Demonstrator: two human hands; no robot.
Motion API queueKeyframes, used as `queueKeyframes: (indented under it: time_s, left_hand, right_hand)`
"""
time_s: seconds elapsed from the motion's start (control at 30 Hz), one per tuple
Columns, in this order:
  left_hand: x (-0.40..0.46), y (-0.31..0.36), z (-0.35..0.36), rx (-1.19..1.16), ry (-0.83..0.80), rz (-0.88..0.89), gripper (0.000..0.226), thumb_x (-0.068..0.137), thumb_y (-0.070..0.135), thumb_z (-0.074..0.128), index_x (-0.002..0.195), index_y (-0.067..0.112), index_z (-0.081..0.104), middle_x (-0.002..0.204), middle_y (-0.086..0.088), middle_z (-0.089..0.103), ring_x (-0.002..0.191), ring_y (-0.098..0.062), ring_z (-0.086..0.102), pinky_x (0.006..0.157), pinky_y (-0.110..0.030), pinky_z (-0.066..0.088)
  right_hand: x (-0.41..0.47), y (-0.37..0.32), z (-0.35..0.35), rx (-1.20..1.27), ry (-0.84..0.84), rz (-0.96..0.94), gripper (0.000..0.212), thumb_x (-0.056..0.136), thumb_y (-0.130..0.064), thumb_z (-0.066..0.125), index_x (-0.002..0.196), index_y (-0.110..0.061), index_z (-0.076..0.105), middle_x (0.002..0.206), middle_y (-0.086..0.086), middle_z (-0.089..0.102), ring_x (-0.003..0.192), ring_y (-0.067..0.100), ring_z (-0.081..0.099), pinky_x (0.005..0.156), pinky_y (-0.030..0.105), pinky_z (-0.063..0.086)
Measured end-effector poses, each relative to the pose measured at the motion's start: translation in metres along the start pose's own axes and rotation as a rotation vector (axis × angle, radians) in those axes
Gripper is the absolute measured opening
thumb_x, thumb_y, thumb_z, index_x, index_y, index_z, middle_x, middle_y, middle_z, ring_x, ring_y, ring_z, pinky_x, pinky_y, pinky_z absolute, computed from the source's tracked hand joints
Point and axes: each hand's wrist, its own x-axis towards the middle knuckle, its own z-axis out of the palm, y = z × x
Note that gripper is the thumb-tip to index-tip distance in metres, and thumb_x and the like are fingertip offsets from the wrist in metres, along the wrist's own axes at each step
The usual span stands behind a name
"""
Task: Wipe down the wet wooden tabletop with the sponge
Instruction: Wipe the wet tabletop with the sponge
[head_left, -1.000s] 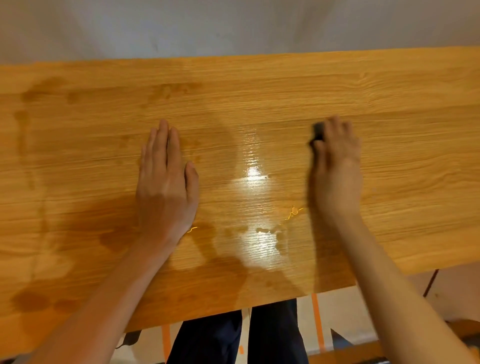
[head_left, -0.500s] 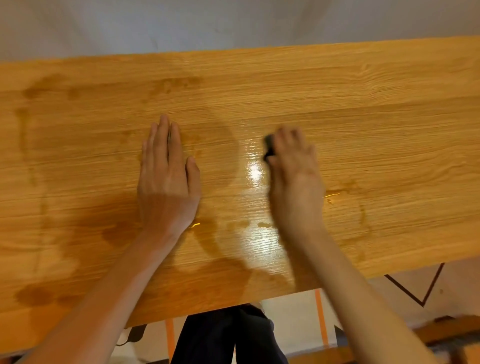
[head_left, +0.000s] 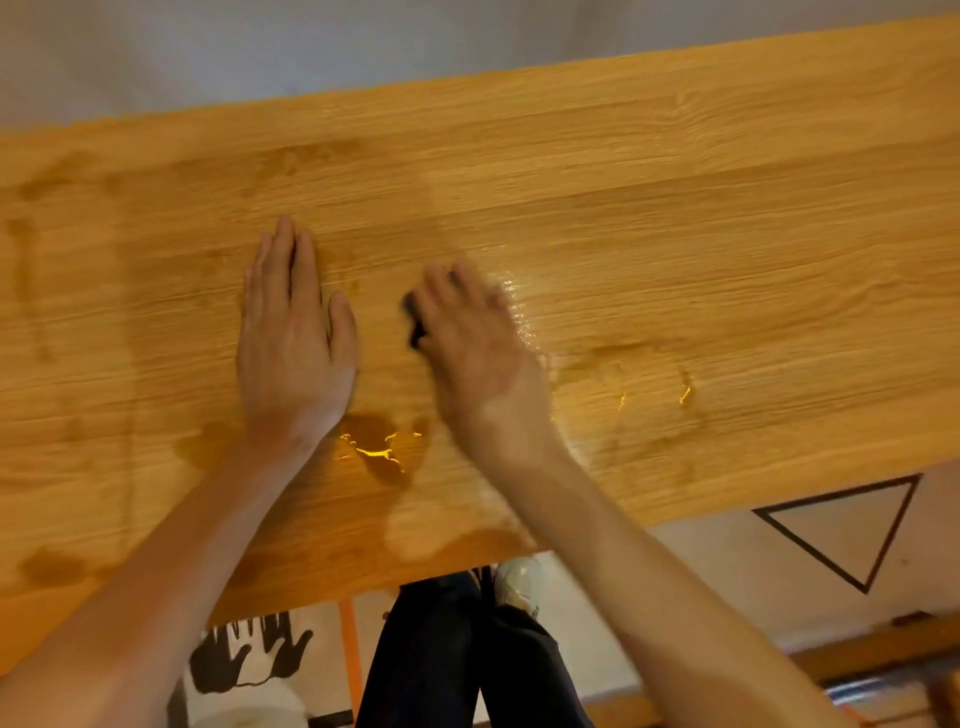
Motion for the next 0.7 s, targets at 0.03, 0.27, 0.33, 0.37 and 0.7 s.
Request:
queueKeyframes:
  time_s: [0.03,0.27,0.33,0.37,0.7]
  left_hand:
    - [-0.001,0.0,-0.001,-0.009,-0.01,0.0,0.059,0.108,0.03,0.028,0.158,0.001,0.022,0.168,-0.012,0.015,0.156,-0.026,0.01,0.128,-0.039,0.007]
    - [-0.064,0.022,-0.014,-0.1,-0.063,0.025,0.057,0.108,0.022,0.037,0.159,0.004,0.02,0.168,-0.009,0.014,0.156,-0.021,0.008,0.128,-0.036,0.005]
    - [-0.087,0.031,-0.012,-0.115,-0.108,0.005,0.057,0.109,0.023,0.034,0.16,0.008,0.016,0.17,-0.002,0.007,0.156,-0.015,0.002,0.127,-0.028,-0.001]
    - [-0.094,0.034,-0.009,-0.112,-0.118,0.004,0.057,0.108,0.024,0.032,0.161,0.008,0.015,0.17,-0.001,0.005,0.157,-0.014,0.0,0.127,-0.028,-0.001]
    - [-0.102,0.037,0.004,-0.044,-0.018,0.037,0.056,0.108,0.025,0.028,0.157,-0.001,0.024,0.167,-0.012,0.019,0.156,-0.026,0.015,0.126,-0.046,0.017]
  right_hand:
    - [-0.006,0.023,-0.012,-0.016,0.031,0.067,0.038,0.096,-0.01,0.049,0.134,-0.008,0.052,0.144,0.01,0.047,0.14,0.027,0.034,0.119,0.039,0.021]
    - [-0.015,0.054,-0.041,-0.067,0.225,0.445,0.04,0.101,-0.008,0.041,0.14,0.0,0.044,0.151,0.015,0.038,0.145,0.031,0.024,0.121,0.043,0.017]
    - [-0.012,0.004,-0.018,-0.047,0.151,0.264,0.039,0.099,-0.005,0.039,0.138,-0.004,0.045,0.149,0.015,0.04,0.144,0.03,0.025,0.12,0.042,0.022]
    - [-0.014,-0.018,-0.008,-0.055,0.043,0.151,0.044,0.098,-0.009,0.034,0.142,-0.007,0.039,0.154,0.014,0.033,0.146,0.029,0.019,0.121,0.042,0.017]
    - [-0.018,0.116,-0.072,0.029,0.062,0.243,0.044,0.1,-0.018,0.042,0.144,-0.01,0.044,0.153,0.006,0.037,0.147,0.025,0.021,0.122,0.044,0.008]
